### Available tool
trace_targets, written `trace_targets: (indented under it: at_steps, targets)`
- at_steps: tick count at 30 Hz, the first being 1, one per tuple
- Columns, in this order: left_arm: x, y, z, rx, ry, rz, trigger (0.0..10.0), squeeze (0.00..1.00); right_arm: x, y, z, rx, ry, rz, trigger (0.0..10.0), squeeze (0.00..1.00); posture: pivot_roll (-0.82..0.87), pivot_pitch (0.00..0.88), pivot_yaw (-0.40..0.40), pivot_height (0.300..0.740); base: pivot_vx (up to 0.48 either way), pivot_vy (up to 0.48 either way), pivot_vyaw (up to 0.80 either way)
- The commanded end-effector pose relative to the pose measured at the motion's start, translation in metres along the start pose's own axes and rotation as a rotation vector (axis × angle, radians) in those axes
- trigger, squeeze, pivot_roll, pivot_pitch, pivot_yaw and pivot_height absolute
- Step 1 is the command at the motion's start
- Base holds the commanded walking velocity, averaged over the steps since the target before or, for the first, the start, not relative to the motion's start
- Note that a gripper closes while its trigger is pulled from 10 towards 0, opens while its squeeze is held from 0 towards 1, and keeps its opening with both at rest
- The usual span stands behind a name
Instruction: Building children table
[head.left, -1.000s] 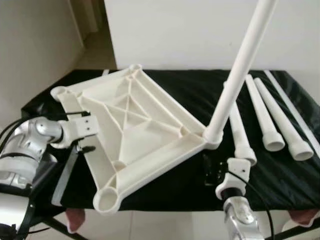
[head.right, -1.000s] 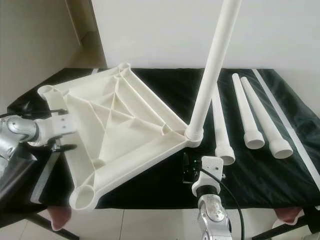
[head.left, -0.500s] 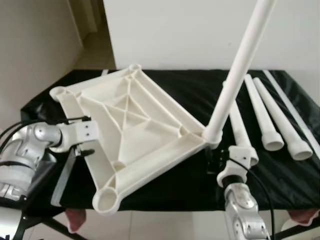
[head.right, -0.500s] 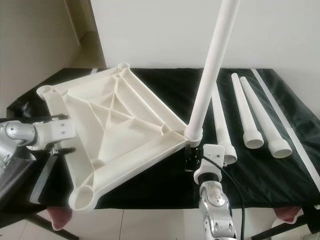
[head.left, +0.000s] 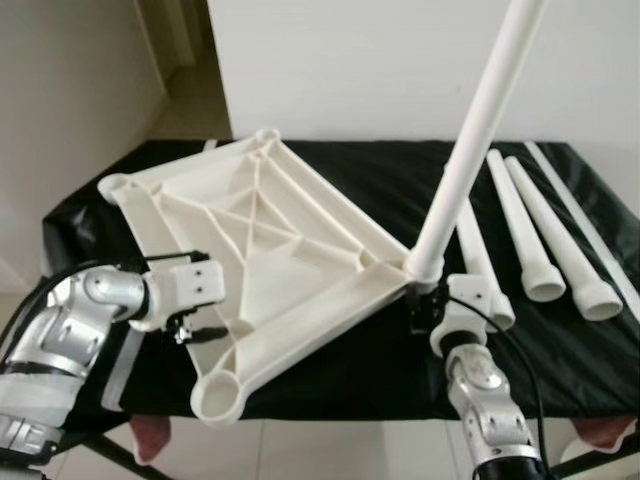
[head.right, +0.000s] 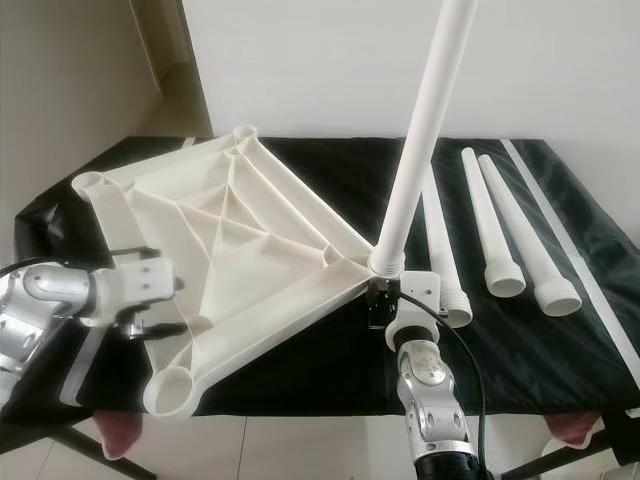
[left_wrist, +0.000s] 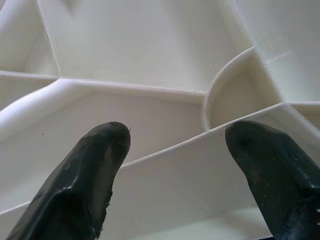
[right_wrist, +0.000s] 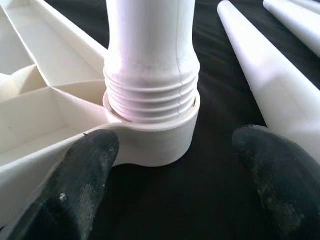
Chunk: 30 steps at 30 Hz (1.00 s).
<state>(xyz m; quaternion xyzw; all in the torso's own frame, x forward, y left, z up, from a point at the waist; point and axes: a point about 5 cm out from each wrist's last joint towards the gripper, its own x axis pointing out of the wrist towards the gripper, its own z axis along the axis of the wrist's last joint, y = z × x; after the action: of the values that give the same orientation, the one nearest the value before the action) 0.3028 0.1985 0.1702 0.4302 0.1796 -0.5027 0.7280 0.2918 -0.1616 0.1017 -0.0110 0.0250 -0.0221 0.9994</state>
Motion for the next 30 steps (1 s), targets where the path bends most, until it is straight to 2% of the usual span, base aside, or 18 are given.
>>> trace_targets:
  at_steps: [1,6,9,18,19,21,23,25,30]
  targets:
    - [0.006,-0.008,0.01,0.001,-0.038,-0.046,10.0,0.0,0.006,0.002,-0.003,-0.005,0.032,0.029,10.0,0.0,0.02,0.0,0.008,0.74,0.0,0.0,0.0]
    - [0.015,-0.017,0.022,-0.005,-0.078,-0.069,10.0,0.0,0.02,0.009,0.001,-0.017,0.035,0.068,10.0,0.0,0.02,0.0,0.008,0.74,0.0,0.0,0.0]
    - [0.016,-0.018,0.025,-0.007,-0.086,-0.073,10.0,0.0,0.022,0.01,0.002,-0.016,0.034,0.078,10.0,0.0,0.02,0.0,0.008,0.74,0.0,0.0,0.0]
    - [0.032,-0.027,0.047,-0.01,-0.163,-0.089,10.0,0.0,0.053,0.02,0.014,-0.026,0.014,0.1,10.0,0.0,0.01,0.0,0.011,0.74,0.0,0.0,0.0]
    - [0.032,-0.027,0.047,-0.01,-0.163,-0.089,10.0,0.0,0.053,0.02,0.014,-0.026,0.014,0.1,10.0,0.0,0.01,0.0,0.011,0.74,0.0,0.0,0.0]
    - [0.043,-0.025,0.058,-0.003,-0.195,-0.076,10.0,0.0,0.062,0.029,0.016,-0.035,0.024,0.13,10.0,0.0,0.02,0.0,-0.003,0.74,0.0,0.0,0.0]
    - [0.043,-0.025,0.058,-0.003,-0.195,-0.076,10.0,0.0,0.062,0.029,0.016,-0.035,0.024,0.13,10.0,0.0,0.02,0.0,-0.003,0.74,0.0,0.0,0.0]
    - [0.053,-0.022,0.071,0.019,-0.219,-0.062,10.0,0.0,0.068,0.036,0.018,-0.047,0.03,0.157,10.0,0.0,0.02,0.0,-0.01,0.74,0.0,0.0,0.0]
    - [0.062,-0.019,0.087,0.047,-0.258,-0.055,10.0,0.0,0.072,0.036,0.019,-0.053,0.03,0.159,10.0,0.0,0.02,0.0,-0.008,0.74,0.0,0.0,0.0]
